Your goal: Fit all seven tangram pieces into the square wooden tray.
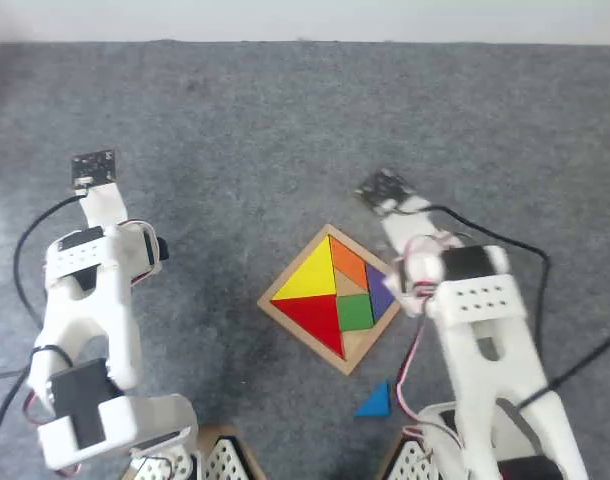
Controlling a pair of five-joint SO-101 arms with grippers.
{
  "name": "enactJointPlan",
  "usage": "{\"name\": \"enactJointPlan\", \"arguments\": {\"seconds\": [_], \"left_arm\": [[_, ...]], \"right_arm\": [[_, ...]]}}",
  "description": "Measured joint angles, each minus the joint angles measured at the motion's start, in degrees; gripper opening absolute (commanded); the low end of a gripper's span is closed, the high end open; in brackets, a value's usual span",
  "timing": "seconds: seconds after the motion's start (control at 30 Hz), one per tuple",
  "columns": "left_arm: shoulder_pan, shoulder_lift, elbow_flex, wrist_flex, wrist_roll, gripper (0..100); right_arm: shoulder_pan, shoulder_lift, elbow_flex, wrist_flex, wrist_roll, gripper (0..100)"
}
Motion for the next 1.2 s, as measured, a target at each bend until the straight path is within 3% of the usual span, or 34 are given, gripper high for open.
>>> {"name": "enactJointPlan", "arguments": {"seconds": [0.13,0.23,0.43,0.63,0.77,1.03,1.2], "left_arm": [[0.0,0.0,0.09,0.0,0.0,21],[0.0,0.0,0.09,0.0,0.0,21],[0.0,0.0,0.09,0.0,0.0,21],[0.0,0.0,0.09,0.0,0.0,21],[0.0,0.0,0.09,0.0,0.0,21],[0.0,0.0,0.09,0.0,0.0,21],[0.0,0.0,0.35,-0.7,0.0,21]], "right_arm": [[9.23,-0.88,0.09,3.08,4.04,14.4],[9.32,-2.99,3.43,7.3,11.87,14.4],[-3.69,-12.75,16.35,12.48,23.82,14.5],[-20.48,-25.23,19.25,16.0,29.1,25.8],[-27.43,-28.04,19.78,16.35,29.54,29.2],[-34.73,-28.4,19.87,16.35,29.89,29.2],[-34.81,-21.89,19.16,16.35,29.98,29.2]]}}
